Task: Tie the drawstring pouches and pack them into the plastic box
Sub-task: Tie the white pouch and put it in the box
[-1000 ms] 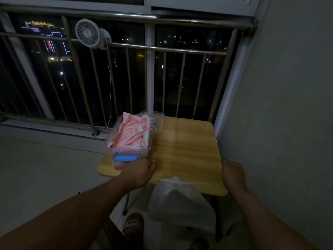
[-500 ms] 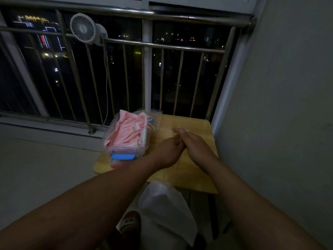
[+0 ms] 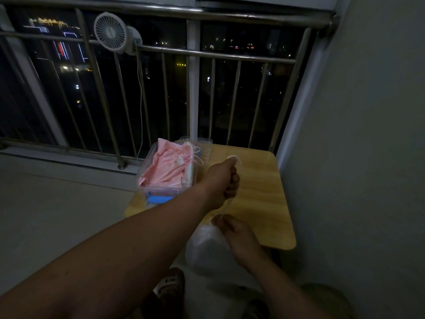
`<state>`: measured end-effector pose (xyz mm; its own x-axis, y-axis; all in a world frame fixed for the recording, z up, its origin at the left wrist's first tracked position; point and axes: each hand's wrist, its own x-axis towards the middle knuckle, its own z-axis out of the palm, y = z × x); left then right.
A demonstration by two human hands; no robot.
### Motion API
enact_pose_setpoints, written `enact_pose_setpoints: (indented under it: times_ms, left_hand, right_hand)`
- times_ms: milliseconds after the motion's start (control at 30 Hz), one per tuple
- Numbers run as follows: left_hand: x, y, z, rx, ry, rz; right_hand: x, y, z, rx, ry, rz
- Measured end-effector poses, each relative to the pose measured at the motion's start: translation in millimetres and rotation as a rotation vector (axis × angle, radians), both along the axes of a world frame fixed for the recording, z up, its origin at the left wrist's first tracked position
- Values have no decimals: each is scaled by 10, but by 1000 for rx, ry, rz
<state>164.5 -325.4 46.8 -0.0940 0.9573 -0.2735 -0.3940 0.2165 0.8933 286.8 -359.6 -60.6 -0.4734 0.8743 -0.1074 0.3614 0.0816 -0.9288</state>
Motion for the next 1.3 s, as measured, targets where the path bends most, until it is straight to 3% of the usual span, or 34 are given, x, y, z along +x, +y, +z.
enact_pose_setpoints:
  times_ms: [300, 667, 933, 1000, 1100, 1167, 1233, 1300]
  left_hand:
    - [-85, 191, -116, -102, -329, 172]
    - [-15, 253, -129, -114, -446, 172]
    - [-34, 292, -112, -91, -463, 199]
    - [-53, 237, -66, -63, -244, 131]
    - [-147, 173, -180, -116, 608, -46]
    - [-215, 131, -353, -37, 1129, 31]
    - [-242, 5, -532, 71, 1208, 139]
    - [-202, -149, -731, 64, 1167, -3]
  right_hand:
    - [0, -4, 53, 10, 77, -30]
    - [-3, -23, 58, -105, 97, 14]
    - [79, -60, -12, -78, 9, 49]
    - [89, -38, -31, -83, 1, 27]
    - [121, 58, -23, -163, 28, -117]
    - [164, 158, -20, -179, 92, -200]
    - [203, 249, 0, -202, 161, -253]
    - [210, 332, -7, -214, 200, -295]
